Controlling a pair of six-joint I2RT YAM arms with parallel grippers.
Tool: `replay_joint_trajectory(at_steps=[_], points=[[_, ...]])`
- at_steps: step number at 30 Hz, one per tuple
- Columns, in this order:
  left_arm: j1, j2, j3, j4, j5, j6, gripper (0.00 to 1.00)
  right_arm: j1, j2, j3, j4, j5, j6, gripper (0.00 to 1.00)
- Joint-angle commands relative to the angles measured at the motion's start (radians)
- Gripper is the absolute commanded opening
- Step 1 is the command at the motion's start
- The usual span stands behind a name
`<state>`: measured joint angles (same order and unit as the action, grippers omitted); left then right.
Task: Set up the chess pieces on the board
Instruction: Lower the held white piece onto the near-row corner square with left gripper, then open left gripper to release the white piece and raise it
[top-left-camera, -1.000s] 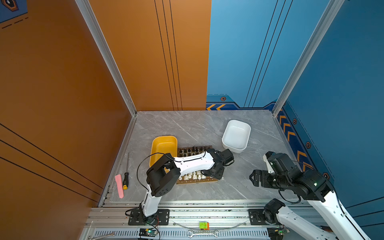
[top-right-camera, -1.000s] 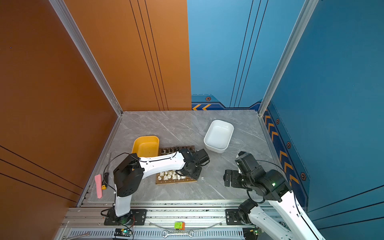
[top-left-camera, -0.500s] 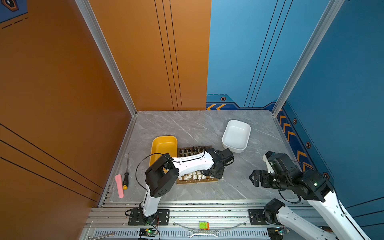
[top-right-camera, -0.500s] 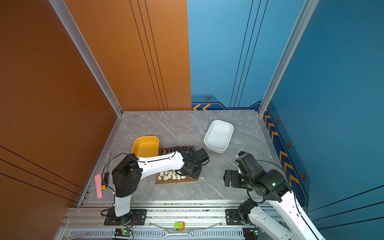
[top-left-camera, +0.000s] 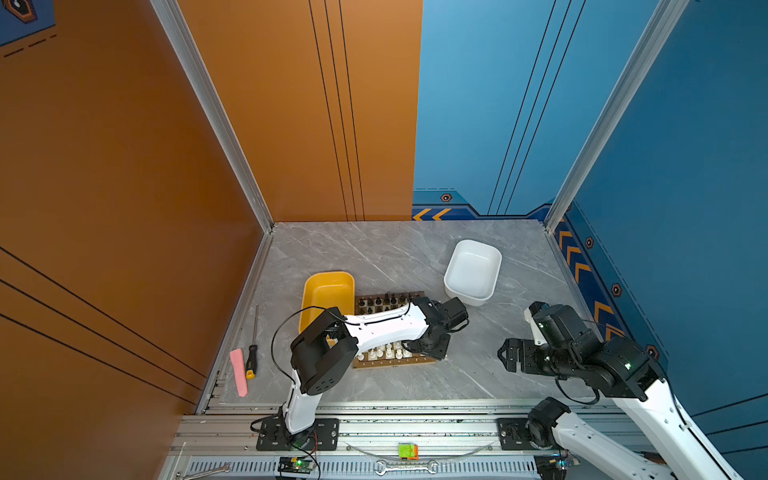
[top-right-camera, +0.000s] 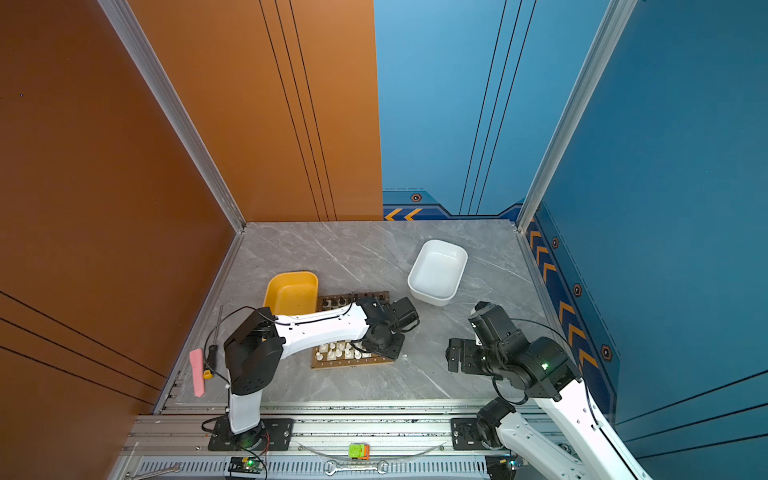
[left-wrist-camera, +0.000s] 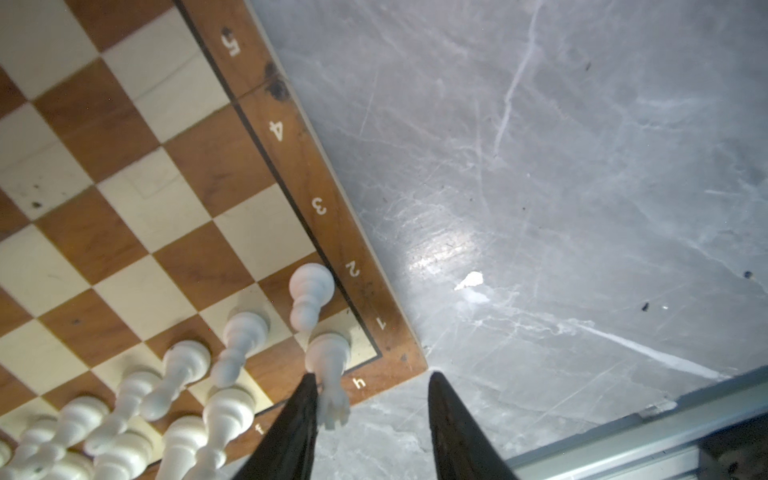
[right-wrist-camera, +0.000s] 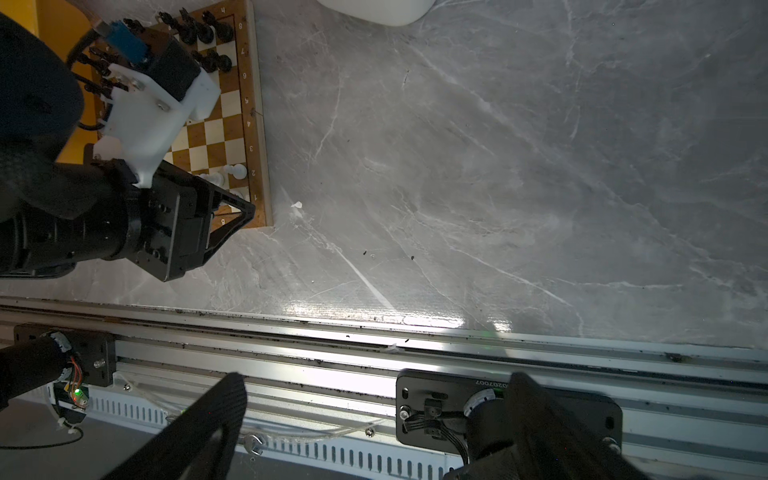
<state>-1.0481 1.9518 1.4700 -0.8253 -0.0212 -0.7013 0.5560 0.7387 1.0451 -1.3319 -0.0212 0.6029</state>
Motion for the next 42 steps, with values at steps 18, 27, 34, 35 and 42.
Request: replay_joint_trajectory(at_steps=[18, 27, 34, 35, 42], points=[[0.014, 0.014, -0.035, 0.002, -0.028, 0.016, 0.45, -0.004, 0.002, 0.004, 0.005, 0.012, -0.008, 1.0], [0.017, 0.034, -0.037, 0.009, -0.026, 0.024, 0.45, -0.004, 0.005, 0.018, -0.003, 0.016, -0.01, 1.0], [0.022, 0.038, -0.039, 0.013, -0.025, 0.031, 0.45, -0.004, 0.004, 0.02, -0.003, 0.018, -0.004, 1.0], [0.02, 0.038, -0.042, 0.013, -0.023, 0.031, 0.45, -0.004, 0.002, 0.019, -0.004, 0.018, -0.003, 1.0], [0.019, 0.033, -0.049, 0.014, -0.016, 0.026, 0.44, -0.004, -0.003, 0.015, -0.007, 0.018, 0.003, 1.0]])
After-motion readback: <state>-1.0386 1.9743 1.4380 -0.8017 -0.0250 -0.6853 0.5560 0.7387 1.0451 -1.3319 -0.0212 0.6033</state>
